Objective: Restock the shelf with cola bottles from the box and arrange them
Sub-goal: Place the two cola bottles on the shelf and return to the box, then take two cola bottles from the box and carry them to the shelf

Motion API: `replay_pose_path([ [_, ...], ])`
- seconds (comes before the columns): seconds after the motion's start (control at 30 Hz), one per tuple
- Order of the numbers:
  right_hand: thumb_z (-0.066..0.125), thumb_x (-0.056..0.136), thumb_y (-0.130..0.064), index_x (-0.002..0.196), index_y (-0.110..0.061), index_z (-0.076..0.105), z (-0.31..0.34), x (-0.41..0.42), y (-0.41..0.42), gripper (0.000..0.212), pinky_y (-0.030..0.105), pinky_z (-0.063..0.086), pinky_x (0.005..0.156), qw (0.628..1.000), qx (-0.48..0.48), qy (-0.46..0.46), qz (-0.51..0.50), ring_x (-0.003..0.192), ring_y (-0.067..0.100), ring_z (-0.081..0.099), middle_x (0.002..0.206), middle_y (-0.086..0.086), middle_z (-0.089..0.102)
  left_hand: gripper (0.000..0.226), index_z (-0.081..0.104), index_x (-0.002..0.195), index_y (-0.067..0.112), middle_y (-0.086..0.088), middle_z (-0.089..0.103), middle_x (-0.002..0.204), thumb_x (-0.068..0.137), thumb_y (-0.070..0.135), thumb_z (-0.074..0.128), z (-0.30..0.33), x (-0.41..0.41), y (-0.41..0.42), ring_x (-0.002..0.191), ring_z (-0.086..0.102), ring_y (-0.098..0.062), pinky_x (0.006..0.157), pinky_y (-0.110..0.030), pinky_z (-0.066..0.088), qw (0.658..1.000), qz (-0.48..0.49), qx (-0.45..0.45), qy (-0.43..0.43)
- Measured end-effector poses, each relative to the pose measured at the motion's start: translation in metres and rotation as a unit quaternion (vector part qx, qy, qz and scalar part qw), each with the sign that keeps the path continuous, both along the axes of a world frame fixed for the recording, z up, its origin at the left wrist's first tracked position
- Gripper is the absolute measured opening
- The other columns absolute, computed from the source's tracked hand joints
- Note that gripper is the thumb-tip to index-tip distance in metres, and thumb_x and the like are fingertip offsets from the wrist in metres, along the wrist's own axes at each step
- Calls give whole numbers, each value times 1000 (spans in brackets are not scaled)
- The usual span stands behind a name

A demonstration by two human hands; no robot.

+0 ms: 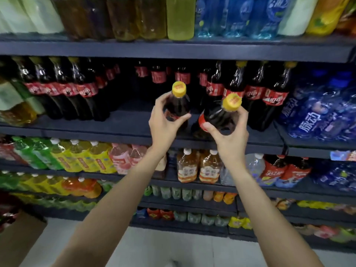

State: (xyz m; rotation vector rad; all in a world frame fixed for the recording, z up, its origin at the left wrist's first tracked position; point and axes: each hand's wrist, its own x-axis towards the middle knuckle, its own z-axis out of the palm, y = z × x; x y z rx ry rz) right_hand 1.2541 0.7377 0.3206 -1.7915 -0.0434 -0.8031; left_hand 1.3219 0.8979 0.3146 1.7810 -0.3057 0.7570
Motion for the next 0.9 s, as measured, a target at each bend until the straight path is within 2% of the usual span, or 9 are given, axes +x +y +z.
replay_pose_path([
  [0.07, 79, 72, -40, 129, -30, 39, 0, 28, 13, 70, 42, 42, 102, 1000, 6, 2, -22, 122, 14, 49, 130, 1, 52, 67, 47, 125, 29, 8, 57, 124, 68, 38, 82, 0, 37, 4, 119, 53, -9, 99, -40, 48, 1000, -10, -3, 9],
  [0.2, 79, 70, -41, 125, -34, 40, 3, 69, 32, 68, 40, 42, 102, 998, -1, -6, -57, 121, 15, 50, 127, -1, 54, 74, 47, 126, 24, 2, 59, 123, 65, 51, 79, 1, 100, 9, 115, 55, -16, 95, -43, 49, 999, 2, 15, 50],
  [0.33, 80, 71, -35, 124, -30, 44, 2, 97, 38, 64, 29, 39, 102, 996, -25, -12, -79, 121, 17, 48, 125, -9, 54, 81, 50, 132, 16, -8, 63, 121, 65, 54, 77, 8, 145, 8, 114, 58, -24, 93, -37, 49, 997, 8, 56, 48],
  [0.43, 78, 73, -39, 129, -22, 44, 3, 114, 39, 68, 9, 31, 93, 995, -38, 4, -97, 118, 14, 46, 126, -3, 53, 86, 47, 135, 15, -8, 62, 124, 66, 64, 65, 11, 169, 5, 113, 59, -25, 91, -36, 50, 996, -9, 83, 36],
  [0.5, 76, 74, -44, 133, -21, 41, 4, 126, 38, 72, 3, 29, 85, 992, -47, 25, -116, 113, 11, 43, 124, 0, 52, 87, 40, 140, 14, -8, 57, 132, 71, 62, 64, 8, 176, 2, 120, 55, -24, 95, -36, 48, 994, -19, 102, 44],
  [0.6, 77, 74, -38, 145, -24, 24, -10, 140, 40, 89, 21, 39, 91, 987, -83, 54, -125, 117, 16, 46, 131, -1, 51, 92, 22, 149, 15, -7, 41, 147, 77, 44, 72, -9, 175, -1, 132, 44, -21, 101, -34, 43, 990, -53, 120, 48],
  [0.7, 76, 78, -26, 150, -26, 9, -41, 144, 44, 99, 42, 43, 100, 977, -105, 118, -145, 127, 25, 44, 139, 4, 48, 96, 14, 151, 19, -14, 35, 147, 78, 37, 73, -32, 171, 3, 128, 45, -31, 93, -43, 49, 978, -48, 177, 96],
  [0.8, 76, 79, -25, 150, -27, 11, -56, 143, 47, 96, 39, 44, 100, 973, -89, 134, -166, 127, 23, 47, 138, 6, 51, 86, 18, 149, 24, -15, 32, 145, 81, 32, 71, -52, 166, 9, 118, 53, -32, 86, -50, 52, 966, -34, 219, 136],
  [0.9, 76, 79, -22, 150, -25, 12, -54, 148, 52, 95, 31, 41, 101, 973, -77, 136, -171, 128, 21, 46, 139, 7, 49, 77, 25, 146, 21, -13, 41, 139, 83, 28, 69, -56, 162, 10, 115, 55, -28, 87, -49, 51, 968, -34, 202, 147],
])
